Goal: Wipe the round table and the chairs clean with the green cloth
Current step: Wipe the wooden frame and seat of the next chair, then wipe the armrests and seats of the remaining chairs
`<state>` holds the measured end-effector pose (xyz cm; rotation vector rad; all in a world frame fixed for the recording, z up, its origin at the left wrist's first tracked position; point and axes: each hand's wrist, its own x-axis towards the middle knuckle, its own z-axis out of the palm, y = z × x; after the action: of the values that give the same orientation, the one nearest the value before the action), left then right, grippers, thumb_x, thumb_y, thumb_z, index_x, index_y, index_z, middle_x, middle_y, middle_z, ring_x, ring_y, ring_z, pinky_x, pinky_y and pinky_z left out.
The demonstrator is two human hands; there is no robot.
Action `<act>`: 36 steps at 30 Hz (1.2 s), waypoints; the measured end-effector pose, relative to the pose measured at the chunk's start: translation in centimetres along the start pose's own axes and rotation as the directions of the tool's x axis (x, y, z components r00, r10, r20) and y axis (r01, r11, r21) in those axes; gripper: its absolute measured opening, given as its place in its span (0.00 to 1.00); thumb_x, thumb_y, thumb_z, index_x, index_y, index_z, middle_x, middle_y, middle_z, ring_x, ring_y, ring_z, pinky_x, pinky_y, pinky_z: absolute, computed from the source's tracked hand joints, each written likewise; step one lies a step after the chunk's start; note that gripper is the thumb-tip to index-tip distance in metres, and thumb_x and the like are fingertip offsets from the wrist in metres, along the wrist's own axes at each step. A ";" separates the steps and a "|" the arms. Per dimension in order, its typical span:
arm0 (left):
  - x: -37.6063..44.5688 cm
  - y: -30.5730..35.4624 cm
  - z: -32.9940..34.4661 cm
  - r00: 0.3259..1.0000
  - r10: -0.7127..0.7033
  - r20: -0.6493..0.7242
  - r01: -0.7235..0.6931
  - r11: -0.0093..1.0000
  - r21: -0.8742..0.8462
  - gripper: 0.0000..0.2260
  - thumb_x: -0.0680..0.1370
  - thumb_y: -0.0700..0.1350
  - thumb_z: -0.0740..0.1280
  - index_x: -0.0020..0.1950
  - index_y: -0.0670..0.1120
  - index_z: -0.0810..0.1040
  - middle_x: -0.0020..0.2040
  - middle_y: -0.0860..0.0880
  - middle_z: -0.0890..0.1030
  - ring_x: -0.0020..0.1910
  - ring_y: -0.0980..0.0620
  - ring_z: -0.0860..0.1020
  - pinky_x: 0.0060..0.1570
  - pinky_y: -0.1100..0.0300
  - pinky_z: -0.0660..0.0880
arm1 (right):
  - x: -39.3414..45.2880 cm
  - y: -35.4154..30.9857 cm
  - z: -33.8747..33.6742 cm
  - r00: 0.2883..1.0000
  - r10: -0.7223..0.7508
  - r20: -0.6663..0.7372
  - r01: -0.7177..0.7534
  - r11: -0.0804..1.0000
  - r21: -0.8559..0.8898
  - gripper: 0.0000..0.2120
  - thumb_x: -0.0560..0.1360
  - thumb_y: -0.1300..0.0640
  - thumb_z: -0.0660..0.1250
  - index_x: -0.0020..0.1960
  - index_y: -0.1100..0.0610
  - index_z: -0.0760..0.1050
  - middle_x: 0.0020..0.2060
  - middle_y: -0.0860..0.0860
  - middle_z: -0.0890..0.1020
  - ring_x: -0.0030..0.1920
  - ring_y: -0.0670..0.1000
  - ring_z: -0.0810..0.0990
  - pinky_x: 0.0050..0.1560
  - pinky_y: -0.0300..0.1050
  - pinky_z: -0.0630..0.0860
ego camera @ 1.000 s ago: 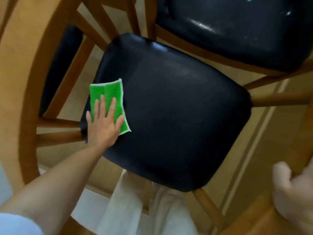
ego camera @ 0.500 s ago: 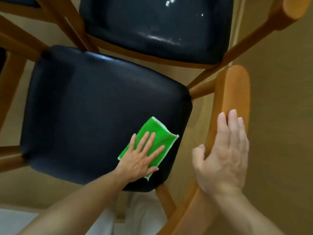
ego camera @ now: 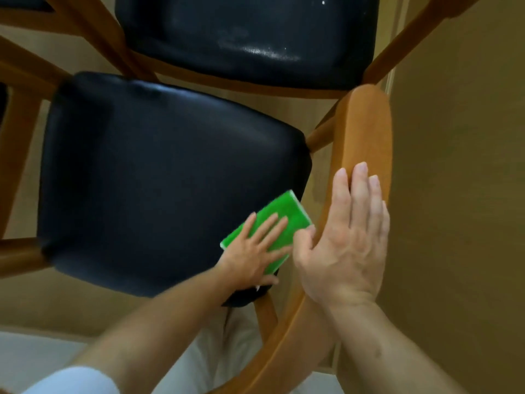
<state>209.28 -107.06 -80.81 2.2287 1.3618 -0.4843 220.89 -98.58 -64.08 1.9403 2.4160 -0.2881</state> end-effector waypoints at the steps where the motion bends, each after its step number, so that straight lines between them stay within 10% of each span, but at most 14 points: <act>1: -1.9 0.7 1.2 0.993 0.089 0.072 -0.088 0.996 -0.008 0.37 0.78 0.66 0.51 0.75 0.57 0.29 0.75 0.44 0.29 0.72 0.42 0.26 0.66 0.35 0.26 | -0.1 0.0 0.0 1.000 0.003 0.000 -0.003 1.000 -0.006 0.39 0.68 0.52 0.63 0.77 0.59 0.54 0.77 0.58 0.57 0.77 0.58 0.53 0.74 0.58 0.54; 9: -6.0 -3.2 2.7 0.906 0.329 0.266 -0.321 0.944 -0.076 0.32 0.83 0.49 0.55 0.76 0.60 0.34 0.70 0.55 0.20 0.71 0.49 0.24 0.61 0.44 0.20 | 0.2 -0.1 0.1 1.000 0.021 -0.002 -0.021 0.999 -0.029 0.38 0.68 0.49 0.56 0.76 0.58 0.55 0.76 0.57 0.59 0.76 0.58 0.55 0.73 0.55 0.53; 11: -5.1 -4.9 0.9 0.962 0.231 0.145 -0.225 0.972 -0.062 0.31 0.81 0.51 0.59 0.78 0.59 0.44 0.75 0.52 0.28 0.75 0.47 0.33 0.66 0.42 0.25 | 0.4 -0.2 0.1 1.000 0.022 0.011 -0.021 0.999 -0.034 0.39 0.67 0.49 0.57 0.76 0.58 0.55 0.76 0.56 0.58 0.76 0.58 0.56 0.73 0.54 0.52; 14: -3.1 -7.5 -3.2 0.987 -0.119 -0.108 0.107 0.988 -0.112 0.32 0.72 0.54 0.73 0.74 0.53 0.67 0.77 0.43 0.59 0.74 0.44 0.62 0.69 0.40 0.61 | 0.6 -0.5 -0.1 0.999 0.018 0.034 -0.017 0.999 -0.036 0.39 0.66 0.49 0.59 0.76 0.59 0.56 0.76 0.58 0.60 0.75 0.59 0.57 0.72 0.55 0.52; 17: -0.5 -9.6 -4.9 0.932 -0.362 -0.016 0.350 0.910 -0.225 0.35 0.80 0.52 0.63 0.79 0.52 0.44 0.76 0.45 0.36 0.78 0.46 0.43 0.74 0.46 0.49 | 0.5 -0.6 -0.3 0.997 0.018 0.070 -0.015 0.999 -0.049 0.38 0.66 0.49 0.57 0.74 0.59 0.60 0.75 0.60 0.61 0.75 0.61 0.57 0.72 0.57 0.53; 20: 1.6 -9.3 -6.9 0.889 -0.454 0.067 0.445 0.819 -0.362 0.35 0.80 0.46 0.62 0.79 0.52 0.42 0.78 0.45 0.37 0.78 0.45 0.46 0.74 0.49 0.52 | 0.6 -0.6 -0.3 0.992 -0.011 0.126 0.019 0.998 -0.063 0.31 0.66 0.50 0.58 0.67 0.56 0.73 0.75 0.61 0.62 0.74 0.63 0.58 0.71 0.58 0.52; 24: 1.0 -7.3 -11.4 0.780 -0.616 0.112 0.554 0.595 -0.582 0.30 0.81 0.42 0.61 0.80 0.51 0.50 0.80 0.46 0.45 0.64 0.41 0.74 0.55 0.53 0.72 | 1.0 -0.4 -0.9 0.969 -0.032 0.244 0.051 0.996 -0.072 0.30 0.64 0.52 0.64 0.66 0.54 0.76 0.74 0.64 0.62 0.73 0.65 0.60 0.70 0.63 0.57; 30: 0.0 -5.2 -19.7 0.524 -0.841 0.130 0.505 0.184 -0.843 0.21 0.83 0.44 0.56 0.77 0.50 0.62 0.75 0.46 0.64 0.61 0.43 0.74 0.58 0.51 0.72 | 1.7 -0.5 -3.7 0.890 -0.125 0.438 0.096 0.992 0.087 0.36 0.70 0.52 0.66 0.76 0.54 0.60 0.77 0.63 0.50 0.77 0.65 0.47 0.73 0.63 0.48; 33: -0.2 -4.8 -23.2 0.363 -0.899 0.246 0.276 -0.148 -0.950 0.19 0.82 0.47 0.57 0.73 0.52 0.68 0.63 0.47 0.77 0.57 0.48 0.76 0.58 0.53 0.73 | 4.3 -0.9 -5.2 0.893 -0.154 0.423 -0.019 0.926 0.377 0.32 0.78 0.49 0.56 0.78 0.50 0.47 0.78 0.52 0.49 0.77 0.54 0.42 0.75 0.51 0.42; 36: -0.5 -4.6 -26.0 0.418 -0.852 0.315 -0.125 -0.397 -0.909 0.18 0.82 0.45 0.59 0.72 0.51 0.71 0.57 0.48 0.81 0.52 0.50 0.81 0.57 0.49 0.77 | 9.0 -1.8 -7.3 0.900 -0.101 0.424 -0.205 0.759 0.618 0.25 0.81 0.52 0.54 0.77 0.52 0.56 0.75 0.48 0.63 0.75 0.47 0.57 0.73 0.42 0.53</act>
<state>206.17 -90.88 -60.14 0.0727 1.8965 1.1310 217.81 -89.05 -57.91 1.8379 2.0921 -1.5691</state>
